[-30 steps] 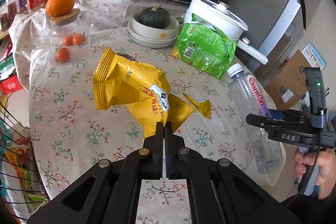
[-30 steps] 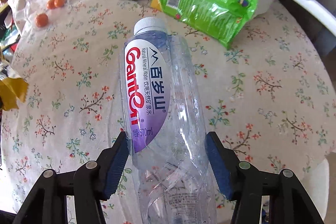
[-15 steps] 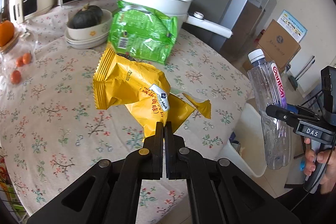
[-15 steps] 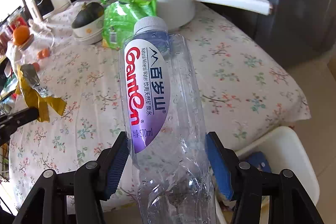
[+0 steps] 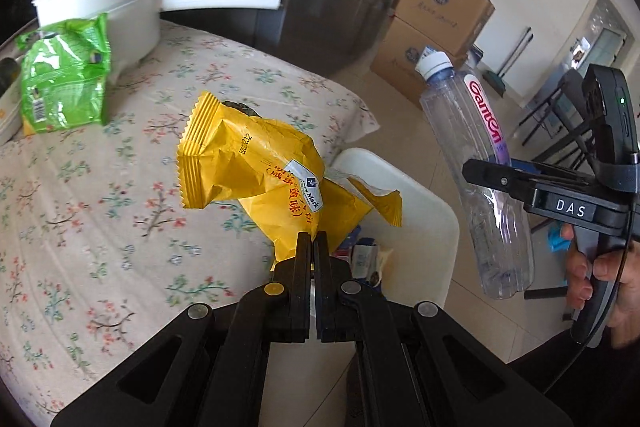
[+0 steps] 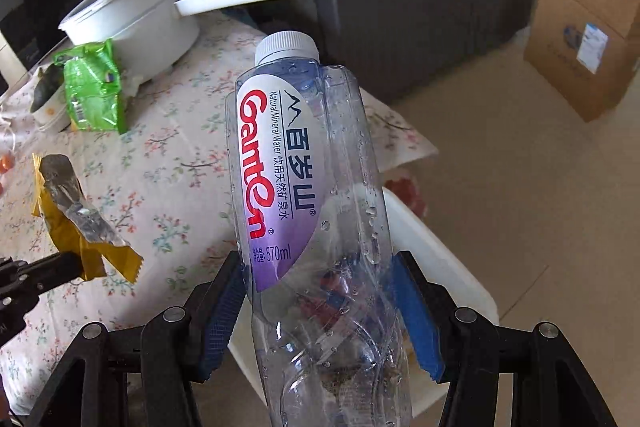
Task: Collect trash
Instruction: 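Open the left tool to drop the yellow bag while the right tool drops the bottle into the bin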
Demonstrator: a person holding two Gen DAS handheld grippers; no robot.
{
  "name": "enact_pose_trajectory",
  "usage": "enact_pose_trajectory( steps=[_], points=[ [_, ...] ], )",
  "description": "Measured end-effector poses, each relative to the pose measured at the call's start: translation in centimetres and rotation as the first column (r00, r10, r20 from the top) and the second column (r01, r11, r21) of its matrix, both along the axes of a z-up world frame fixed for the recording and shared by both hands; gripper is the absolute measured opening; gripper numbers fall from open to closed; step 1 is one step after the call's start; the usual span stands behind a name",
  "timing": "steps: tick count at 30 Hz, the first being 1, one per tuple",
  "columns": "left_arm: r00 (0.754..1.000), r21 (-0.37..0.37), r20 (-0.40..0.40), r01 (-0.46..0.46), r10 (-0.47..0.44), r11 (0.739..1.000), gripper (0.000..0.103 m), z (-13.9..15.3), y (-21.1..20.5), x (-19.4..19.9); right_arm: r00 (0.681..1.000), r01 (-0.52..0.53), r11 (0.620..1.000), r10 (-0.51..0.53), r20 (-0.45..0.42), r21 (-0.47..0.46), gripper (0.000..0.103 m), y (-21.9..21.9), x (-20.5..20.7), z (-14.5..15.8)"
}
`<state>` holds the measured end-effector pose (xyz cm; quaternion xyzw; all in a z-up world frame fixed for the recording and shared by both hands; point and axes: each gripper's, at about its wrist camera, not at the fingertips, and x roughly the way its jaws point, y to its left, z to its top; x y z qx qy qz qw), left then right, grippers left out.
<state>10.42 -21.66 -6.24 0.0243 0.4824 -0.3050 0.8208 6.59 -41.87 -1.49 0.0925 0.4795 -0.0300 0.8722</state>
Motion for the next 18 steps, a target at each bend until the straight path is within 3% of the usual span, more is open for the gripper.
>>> enact_pose_trajectory(
  steps=[6,12,13,15,17,18],
  points=[
    [0.996,0.003,-0.051,0.072,-0.072,0.997,0.001,-3.0,-4.4,-0.4,0.998,0.04,0.999,-0.04,-0.044,0.003,0.064,-2.9,-1.0,-1.5],
    [0.993,0.018,-0.045,0.106,-0.105,0.994,0.005,-4.4,-5.5,0.0,0.996,0.069,0.998,-0.069,-0.056,0.004,0.064,-4.0,-1.4,-2.0],
    [0.993,0.025,-0.051,0.106,-0.105,0.994,0.008,-4.4,-5.4,0.1,0.996,0.071,0.997,-0.071,-0.058,0.006,0.064,-4.1,-1.4,-2.1],
    [0.993,0.032,-0.056,0.104,-0.102,0.994,0.038,-4.2,-4.9,0.1,0.995,0.077,0.997,-0.077,-0.063,0.003,0.064,-4.1,-1.3,-2.3],
    [0.996,0.036,-0.029,0.089,-0.088,0.995,0.051,-3.5,-3.9,-0.1,0.995,0.08,0.997,-0.079,-0.068,0.001,0.064,-4.0,-1.2,-2.5],
    [0.996,0.037,-0.018,0.084,-0.083,0.996,0.051,-3.1,-3.4,-0.2,0.994,0.082,0.997,-0.082,-0.068,0.0,0.064,-3.9,-1.1,-2.5]
  ],
)
